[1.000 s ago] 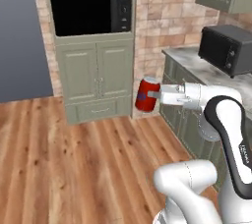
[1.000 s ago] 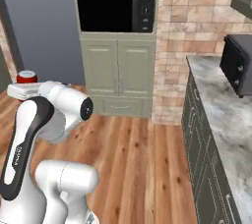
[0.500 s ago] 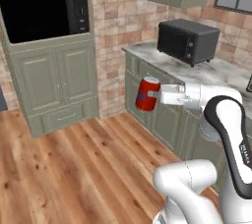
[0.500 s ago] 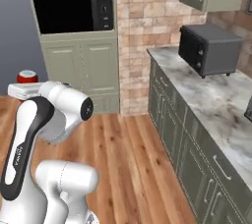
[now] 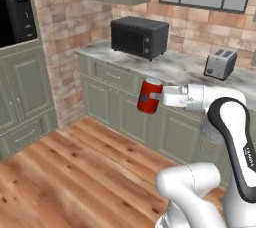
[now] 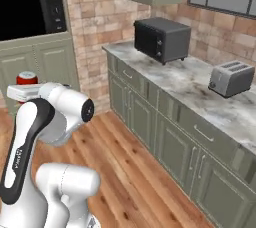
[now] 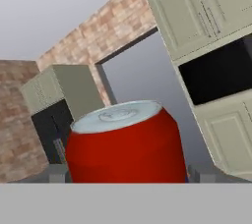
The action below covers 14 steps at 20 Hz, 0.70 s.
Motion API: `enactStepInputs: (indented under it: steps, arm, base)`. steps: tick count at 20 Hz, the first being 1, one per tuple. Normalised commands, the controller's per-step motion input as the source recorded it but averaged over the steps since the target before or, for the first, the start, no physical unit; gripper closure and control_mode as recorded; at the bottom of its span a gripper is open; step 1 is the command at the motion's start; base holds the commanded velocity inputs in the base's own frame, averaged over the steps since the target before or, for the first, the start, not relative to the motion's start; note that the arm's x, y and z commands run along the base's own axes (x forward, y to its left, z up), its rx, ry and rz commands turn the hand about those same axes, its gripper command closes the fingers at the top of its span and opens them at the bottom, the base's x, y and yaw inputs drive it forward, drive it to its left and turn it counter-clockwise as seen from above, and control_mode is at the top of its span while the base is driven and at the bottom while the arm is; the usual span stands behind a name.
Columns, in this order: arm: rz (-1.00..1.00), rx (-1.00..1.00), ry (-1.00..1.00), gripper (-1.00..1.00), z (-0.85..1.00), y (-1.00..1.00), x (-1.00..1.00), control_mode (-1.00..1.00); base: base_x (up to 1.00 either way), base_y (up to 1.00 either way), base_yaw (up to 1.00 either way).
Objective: Pick the can from the counter and place it in the open cabinet.
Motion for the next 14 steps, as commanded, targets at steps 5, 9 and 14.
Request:
enactStepInputs:
  steps: [5,9,14]
  arm:
    - [0.0,0.0,0.0,1.0,0.0,0.0,0.0,1.0]
    - [0.0,0.0,0.0,1.0,0.0,0.0,0.0,1.0]
    - [0.0,0.0,0.0,1.0,0.0,0.0,0.0,1.0]
  base:
    - [0.0,0.61,-0.62]
    - [-0.03,0.49,-0.62]
    - [0.0,0.49,-0.65]
